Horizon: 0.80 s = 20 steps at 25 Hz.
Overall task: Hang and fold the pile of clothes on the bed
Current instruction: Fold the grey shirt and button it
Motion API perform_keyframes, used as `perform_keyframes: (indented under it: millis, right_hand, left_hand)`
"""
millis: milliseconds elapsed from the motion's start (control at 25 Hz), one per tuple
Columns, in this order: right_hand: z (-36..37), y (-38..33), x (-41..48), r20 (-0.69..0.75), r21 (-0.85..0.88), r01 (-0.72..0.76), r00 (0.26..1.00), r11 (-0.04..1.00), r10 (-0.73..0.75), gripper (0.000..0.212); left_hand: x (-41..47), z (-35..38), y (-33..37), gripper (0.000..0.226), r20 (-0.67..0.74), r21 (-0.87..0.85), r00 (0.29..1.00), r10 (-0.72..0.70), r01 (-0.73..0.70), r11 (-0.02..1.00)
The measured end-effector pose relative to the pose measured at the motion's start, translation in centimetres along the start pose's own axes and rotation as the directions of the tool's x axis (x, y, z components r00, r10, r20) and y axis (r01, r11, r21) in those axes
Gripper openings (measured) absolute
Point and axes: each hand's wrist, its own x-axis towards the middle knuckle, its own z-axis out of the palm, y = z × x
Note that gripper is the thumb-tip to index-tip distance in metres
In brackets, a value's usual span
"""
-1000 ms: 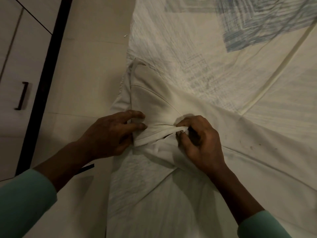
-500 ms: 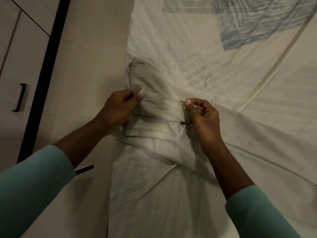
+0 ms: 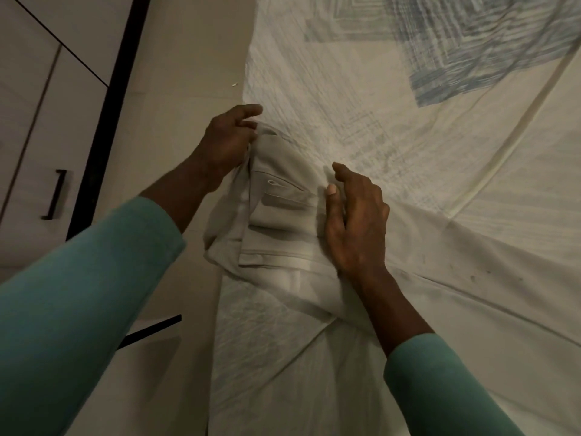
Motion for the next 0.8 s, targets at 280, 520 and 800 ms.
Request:
perform_keyframes:
  millis: [280, 520, 800]
  right_hand:
    - [1.0, 1.1, 2.9, 0.080, 0.018, -0.163, 0.984, 0.987, 0.161, 0.025]
    - [2.0, 1.9, 2.4, 0.008, -0.051, -0.076, 0.997, 0.996, 0.076, 0.029]
    - [2.4, 1.9, 2.3, 0.012, -0.136, -0.021, 1.000, 0.990, 0.023, 0.041]
  left_hand:
    - [3.0, -3.4, 1.6, 0.023, 0.395, 0.274, 0.917, -0.050, -0.066, 0.959]
    - [3.4, -2.7, 0.0, 0.010, 0.205, 0.162, 0.961, -0.187, 0.155, 0.975]
    - [-3.4, 1.1, -1.1, 0.023, -0.301, 0.616, 0.822, 0.484, -0.219, 0.756]
